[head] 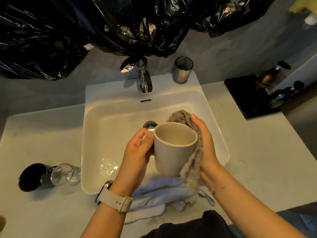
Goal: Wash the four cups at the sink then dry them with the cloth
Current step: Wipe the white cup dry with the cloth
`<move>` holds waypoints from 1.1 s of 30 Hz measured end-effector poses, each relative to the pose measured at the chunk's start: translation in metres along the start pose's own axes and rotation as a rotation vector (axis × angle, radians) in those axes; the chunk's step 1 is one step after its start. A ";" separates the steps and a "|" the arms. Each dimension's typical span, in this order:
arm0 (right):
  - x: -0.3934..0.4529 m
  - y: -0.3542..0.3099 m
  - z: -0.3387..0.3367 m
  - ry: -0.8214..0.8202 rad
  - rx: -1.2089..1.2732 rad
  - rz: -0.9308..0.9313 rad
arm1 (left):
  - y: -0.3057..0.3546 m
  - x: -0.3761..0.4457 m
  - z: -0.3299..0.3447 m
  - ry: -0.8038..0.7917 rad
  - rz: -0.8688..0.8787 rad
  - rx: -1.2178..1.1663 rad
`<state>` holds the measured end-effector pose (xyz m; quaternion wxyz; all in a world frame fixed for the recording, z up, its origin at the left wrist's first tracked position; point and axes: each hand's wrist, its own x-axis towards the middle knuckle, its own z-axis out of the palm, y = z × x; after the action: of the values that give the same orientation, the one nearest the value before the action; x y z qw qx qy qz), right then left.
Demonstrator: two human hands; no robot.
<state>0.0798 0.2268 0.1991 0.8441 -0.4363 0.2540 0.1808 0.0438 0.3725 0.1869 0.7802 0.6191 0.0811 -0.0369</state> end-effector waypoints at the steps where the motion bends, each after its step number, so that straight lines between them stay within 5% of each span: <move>1: -0.003 0.012 -0.001 0.074 0.048 -0.078 | 0.002 0.003 -0.001 0.017 0.021 0.054; 4: -0.020 0.032 0.006 0.259 0.070 -0.320 | 0.005 0.004 0.004 0.075 0.094 0.217; 8: -0.020 0.028 0.006 0.394 -0.017 -0.326 | 0.002 -0.002 0.020 0.067 0.033 0.155; 13: 0.002 -0.026 -0.008 0.012 -0.153 0.032 | -0.001 -0.010 0.016 -0.013 -0.191 -0.198; 18: 0.006 -0.038 -0.009 -0.222 -0.399 -0.030 | 0.004 -0.013 0.026 -0.120 -0.244 -0.384; 21: -0.004 -0.031 -0.004 -0.287 -0.237 0.040 | 0.009 -0.010 0.021 -0.047 -0.254 -0.384; 26: -0.018 0.009 -0.003 0.056 -0.386 -0.369 | 0.004 0.002 0.008 0.102 -0.144 -0.278; 33: 0.002 0.014 -0.016 0.053 -0.809 -0.871 | -0.009 -0.003 0.028 0.191 -0.203 -0.333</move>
<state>0.0696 0.2211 0.1810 0.6006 -0.7917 -0.0165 -0.1107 0.0417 0.3427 0.1846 0.8528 0.4709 0.2217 -0.0427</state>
